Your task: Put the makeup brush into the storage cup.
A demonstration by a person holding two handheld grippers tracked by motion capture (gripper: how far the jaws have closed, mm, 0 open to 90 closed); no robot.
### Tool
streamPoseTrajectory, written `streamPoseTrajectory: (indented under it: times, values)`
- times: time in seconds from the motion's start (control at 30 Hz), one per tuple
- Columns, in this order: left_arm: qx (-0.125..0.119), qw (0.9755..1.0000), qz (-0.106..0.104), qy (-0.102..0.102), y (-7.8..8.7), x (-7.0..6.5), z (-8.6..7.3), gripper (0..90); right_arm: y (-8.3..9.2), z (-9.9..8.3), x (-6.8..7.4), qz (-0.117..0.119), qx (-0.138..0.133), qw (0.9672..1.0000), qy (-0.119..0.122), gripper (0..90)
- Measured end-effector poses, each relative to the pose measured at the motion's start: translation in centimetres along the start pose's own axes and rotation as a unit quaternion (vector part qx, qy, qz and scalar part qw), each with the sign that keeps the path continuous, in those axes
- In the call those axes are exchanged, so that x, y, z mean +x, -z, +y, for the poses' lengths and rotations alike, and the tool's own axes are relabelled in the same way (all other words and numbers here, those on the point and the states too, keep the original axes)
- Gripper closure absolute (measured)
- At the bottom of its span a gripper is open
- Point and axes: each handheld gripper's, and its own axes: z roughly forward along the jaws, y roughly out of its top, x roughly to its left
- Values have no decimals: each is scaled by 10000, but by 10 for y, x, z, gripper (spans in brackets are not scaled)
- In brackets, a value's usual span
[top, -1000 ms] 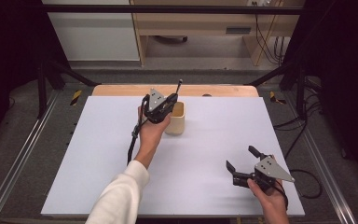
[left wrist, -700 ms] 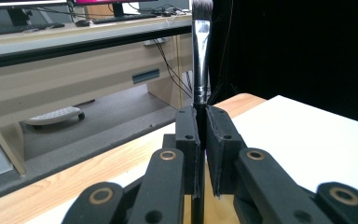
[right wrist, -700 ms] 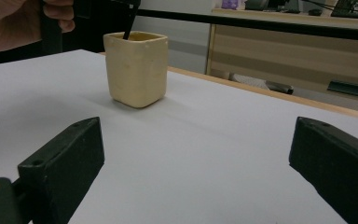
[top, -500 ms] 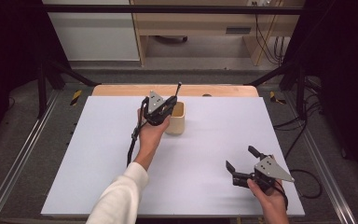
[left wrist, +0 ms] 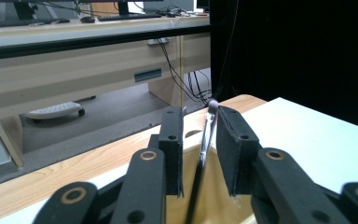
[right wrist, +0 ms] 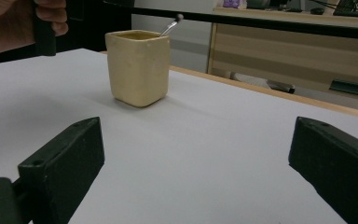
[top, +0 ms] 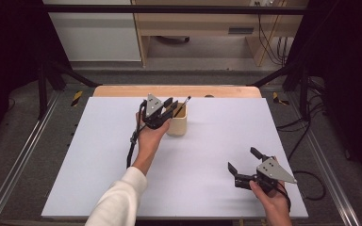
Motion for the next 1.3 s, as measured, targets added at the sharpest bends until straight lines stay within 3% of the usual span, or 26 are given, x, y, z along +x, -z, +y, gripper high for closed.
streamPoseTrajectory:
  times: [0.63,0.93,1.3]
  values:
    - [96,9995,-289,-92,18,-6,5,577,-1,0,2,-13,28,10000,63,36]
    - [172,9981,-495,-322,22,-14,8,528,-1,0,2,-14,32,10000,64,36]
    - [161,9973,-690,-170,28,-20,7,460,-1,1,3,-6,41,10000,75,36]
